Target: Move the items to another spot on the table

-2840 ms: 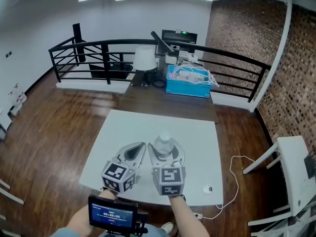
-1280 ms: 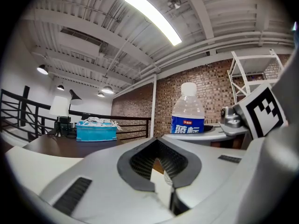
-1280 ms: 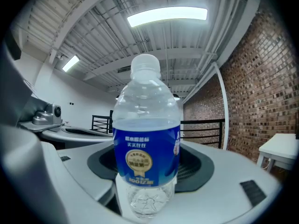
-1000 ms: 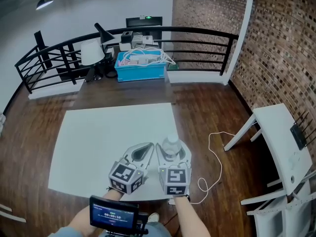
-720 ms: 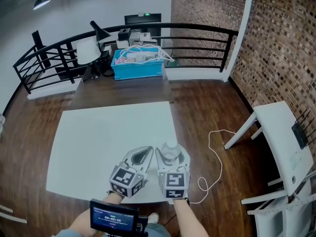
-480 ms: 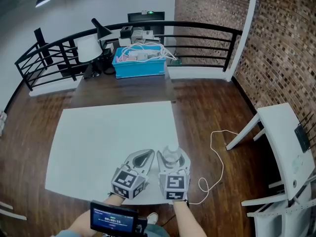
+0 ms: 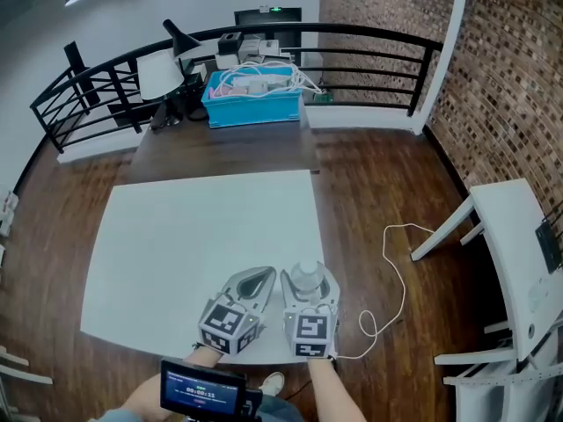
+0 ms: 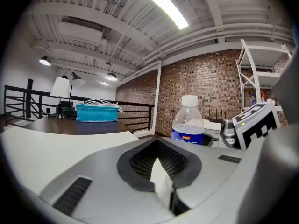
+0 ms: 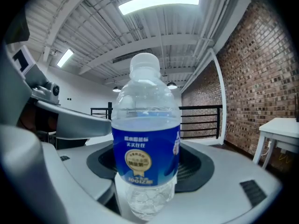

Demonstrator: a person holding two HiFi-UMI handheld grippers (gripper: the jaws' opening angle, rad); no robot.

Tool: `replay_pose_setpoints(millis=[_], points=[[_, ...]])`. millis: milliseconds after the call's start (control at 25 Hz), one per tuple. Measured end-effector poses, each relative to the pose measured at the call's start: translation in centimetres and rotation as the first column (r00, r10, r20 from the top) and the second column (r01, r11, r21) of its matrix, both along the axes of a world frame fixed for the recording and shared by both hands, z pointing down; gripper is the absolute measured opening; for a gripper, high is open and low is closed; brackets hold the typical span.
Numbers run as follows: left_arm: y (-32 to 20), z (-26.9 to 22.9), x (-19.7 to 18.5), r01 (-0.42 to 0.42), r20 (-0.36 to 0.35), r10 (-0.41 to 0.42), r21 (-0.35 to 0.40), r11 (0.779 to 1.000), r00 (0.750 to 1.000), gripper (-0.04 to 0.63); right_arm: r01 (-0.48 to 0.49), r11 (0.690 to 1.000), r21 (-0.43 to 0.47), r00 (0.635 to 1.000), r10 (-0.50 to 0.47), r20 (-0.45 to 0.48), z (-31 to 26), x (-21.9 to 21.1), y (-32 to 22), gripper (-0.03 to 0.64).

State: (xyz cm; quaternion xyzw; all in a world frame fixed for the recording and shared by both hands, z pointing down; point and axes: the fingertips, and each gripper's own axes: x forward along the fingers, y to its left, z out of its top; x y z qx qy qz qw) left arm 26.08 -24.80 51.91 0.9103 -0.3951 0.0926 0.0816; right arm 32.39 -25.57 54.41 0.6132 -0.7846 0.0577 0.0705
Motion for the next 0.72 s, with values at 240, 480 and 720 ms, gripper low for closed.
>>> replay_pose_setpoints(millis=[240,480,720], points=[[-0.13,-0.24,-0.03,0.006,-0.001,-0.006,-0.005,1.0,1.0,0.006,0.01,0.999,0.043,1.0,-0.009,-0.02,-0.38,-0.29,0.32,0.321],[0.23,-0.09,-0.1,0.002,-0.009,-0.002,-0.009,1.0,1.0,0.006,-0.001,1.0,0.03,1.0,0.001,-0.018,-0.18,-0.29,0.55,0.328],[0.37,-0.95,-0.23,0.011,-0.01,-0.011,-0.002,1.0,1.0,0.006,-0.01,1.0,0.004,1.0,0.01,0.003,-0.12,0.09,0.76,0.35]])
